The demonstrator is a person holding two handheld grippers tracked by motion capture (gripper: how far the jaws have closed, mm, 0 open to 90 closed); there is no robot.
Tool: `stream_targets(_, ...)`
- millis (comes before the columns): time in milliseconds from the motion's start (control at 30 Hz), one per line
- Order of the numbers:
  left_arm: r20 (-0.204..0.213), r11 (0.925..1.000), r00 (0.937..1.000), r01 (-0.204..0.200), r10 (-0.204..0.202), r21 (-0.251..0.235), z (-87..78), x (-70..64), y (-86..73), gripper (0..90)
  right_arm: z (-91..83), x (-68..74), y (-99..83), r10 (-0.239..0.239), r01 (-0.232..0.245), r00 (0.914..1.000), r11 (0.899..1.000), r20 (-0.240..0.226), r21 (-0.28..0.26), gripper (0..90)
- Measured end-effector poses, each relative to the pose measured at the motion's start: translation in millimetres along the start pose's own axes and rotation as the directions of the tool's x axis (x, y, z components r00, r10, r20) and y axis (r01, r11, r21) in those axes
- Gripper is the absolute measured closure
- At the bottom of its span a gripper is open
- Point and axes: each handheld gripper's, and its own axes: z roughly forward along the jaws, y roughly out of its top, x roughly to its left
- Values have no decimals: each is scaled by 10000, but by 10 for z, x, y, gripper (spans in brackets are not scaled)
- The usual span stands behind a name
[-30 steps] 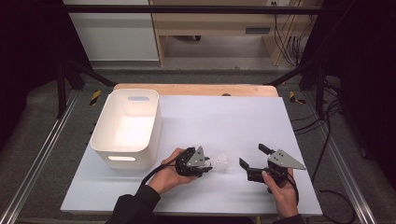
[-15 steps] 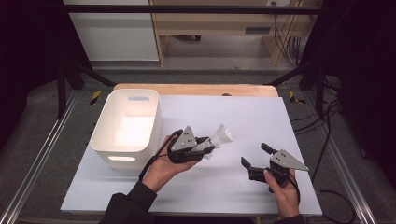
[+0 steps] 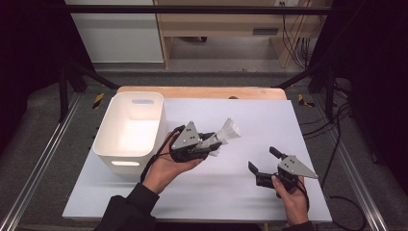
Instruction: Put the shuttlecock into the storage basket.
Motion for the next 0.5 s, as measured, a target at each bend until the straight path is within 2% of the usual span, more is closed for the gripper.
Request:
stream_targets(300,-355,9992,9993,131,-145,-383,-147,115,135,636,9,6,-5,87,-87,9996,10000,-280,2,67)
stream_targets(500,-759,9973,9964,326,-376,-665,-353,294,267,636,-3,-4,3,169,-166,9995,9998,-284,110,64)
